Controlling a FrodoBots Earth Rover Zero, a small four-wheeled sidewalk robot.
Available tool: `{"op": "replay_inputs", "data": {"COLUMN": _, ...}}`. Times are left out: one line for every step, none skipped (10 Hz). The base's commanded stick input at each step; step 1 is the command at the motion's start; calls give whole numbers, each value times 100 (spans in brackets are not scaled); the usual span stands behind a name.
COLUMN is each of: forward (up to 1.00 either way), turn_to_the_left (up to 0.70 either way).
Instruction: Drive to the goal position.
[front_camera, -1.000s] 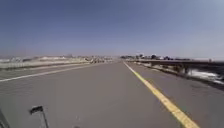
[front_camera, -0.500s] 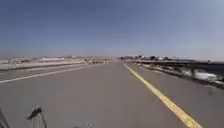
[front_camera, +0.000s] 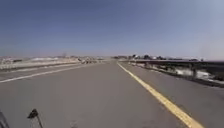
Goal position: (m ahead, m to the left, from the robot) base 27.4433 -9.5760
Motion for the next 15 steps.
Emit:
{"op": "replay_inputs", "data": {"forward": 100, "turn_to_the_left": 0}}
{"op": "replay_inputs", "data": {"forward": 100, "turn_to_the_left": 0}}
{"op": "replay_inputs", "data": {"forward": 100, "turn_to_the_left": 0}}
{"op": "replay_inputs", "data": {"forward": 100, "turn_to_the_left": 0}}
{"op": "replay_inputs", "data": {"forward": 100, "turn_to_the_left": 0}}
{"op": "replay_inputs", "data": {"forward": 100, "turn_to_the_left": 0}}
{"op": "replay_inputs", "data": {"forward": 100, "turn_to_the_left": 0}}
{"op": "replay_inputs", "data": {"forward": 100, "turn_to_the_left": 0}}
{"op": "replay_inputs", "data": {"forward": 100, "turn_to_the_left": 21}}
{"op": "replay_inputs", "data": {"forward": 100, "turn_to_the_left": 8}}
{"op": "replay_inputs", "data": {"forward": 100, "turn_to_the_left": 0}}
{"op": "replay_inputs", "data": {"forward": 100, "turn_to_the_left": 0}}
{"op": "replay_inputs", "data": {"forward": 100, "turn_to_the_left": 0}}
{"op": "replay_inputs", "data": {"forward": 100, "turn_to_the_left": 0}}
{"op": "replay_inputs", "data": {"forward": 100, "turn_to_the_left": 0}}
